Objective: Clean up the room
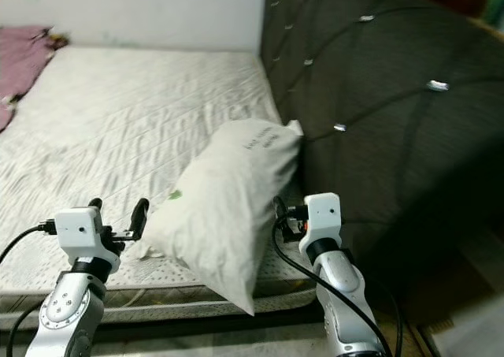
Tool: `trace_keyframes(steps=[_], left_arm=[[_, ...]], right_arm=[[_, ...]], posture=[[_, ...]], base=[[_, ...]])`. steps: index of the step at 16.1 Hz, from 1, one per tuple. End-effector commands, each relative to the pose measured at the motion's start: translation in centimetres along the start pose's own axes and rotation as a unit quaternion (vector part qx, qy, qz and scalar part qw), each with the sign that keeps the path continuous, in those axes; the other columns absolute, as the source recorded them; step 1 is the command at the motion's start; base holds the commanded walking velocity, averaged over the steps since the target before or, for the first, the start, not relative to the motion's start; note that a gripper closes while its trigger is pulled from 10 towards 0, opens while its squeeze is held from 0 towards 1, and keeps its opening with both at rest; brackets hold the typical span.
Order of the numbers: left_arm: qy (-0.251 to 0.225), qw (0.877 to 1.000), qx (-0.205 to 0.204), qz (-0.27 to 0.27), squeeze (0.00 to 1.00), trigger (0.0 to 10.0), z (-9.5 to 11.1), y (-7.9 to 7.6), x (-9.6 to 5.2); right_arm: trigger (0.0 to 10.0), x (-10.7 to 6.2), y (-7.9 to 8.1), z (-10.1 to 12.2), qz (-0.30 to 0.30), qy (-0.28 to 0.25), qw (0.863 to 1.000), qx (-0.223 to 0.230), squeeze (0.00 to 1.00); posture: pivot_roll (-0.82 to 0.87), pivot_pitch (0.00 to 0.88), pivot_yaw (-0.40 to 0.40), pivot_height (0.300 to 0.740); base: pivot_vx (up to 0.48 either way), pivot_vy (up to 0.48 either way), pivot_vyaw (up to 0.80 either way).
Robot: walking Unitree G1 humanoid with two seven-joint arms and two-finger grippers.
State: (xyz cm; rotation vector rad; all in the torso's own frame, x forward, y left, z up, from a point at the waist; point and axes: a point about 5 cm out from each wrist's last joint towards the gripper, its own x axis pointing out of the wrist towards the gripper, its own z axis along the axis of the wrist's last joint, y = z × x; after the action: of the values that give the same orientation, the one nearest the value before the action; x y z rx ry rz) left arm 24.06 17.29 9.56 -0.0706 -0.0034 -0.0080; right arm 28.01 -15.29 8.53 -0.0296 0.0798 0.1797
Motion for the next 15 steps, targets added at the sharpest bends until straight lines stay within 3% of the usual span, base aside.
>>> trace_keyframes(steps=[1,12,15], left_arm=[[-0.005,1.0,0.002,-0.007,0.0,10.0,0.19,-0.1,-0.03],[-0.011,1.0,-0.004,-0.027,0.0,10.0,0.38,-0.61,0.52],[-0.008,1.0,0.002,-0.01,0.0,10.0,0.25,-0.57,0.58]], right_arm=[[10.0,0.04,0.03,0.29,0.003,-0.003,1.0,-0.002,0.0],[10.0,0.36,0.08,0.29,0.007,-0.001,1.0,-0.008,0.0],[10.0,0.41,0.07,0.24,0.007,0.0,1.0,-0.008,0.0]], posture=[[-0.06,0.067,-0.041,0.74],[-0.06,0.048,-0.034,0.74],[-0.06,0.043,-0.037,0.74]], base=[[0.0,0.0,0.0],[0.359,0.0,0.0],[0.246,0.0,0.0]])
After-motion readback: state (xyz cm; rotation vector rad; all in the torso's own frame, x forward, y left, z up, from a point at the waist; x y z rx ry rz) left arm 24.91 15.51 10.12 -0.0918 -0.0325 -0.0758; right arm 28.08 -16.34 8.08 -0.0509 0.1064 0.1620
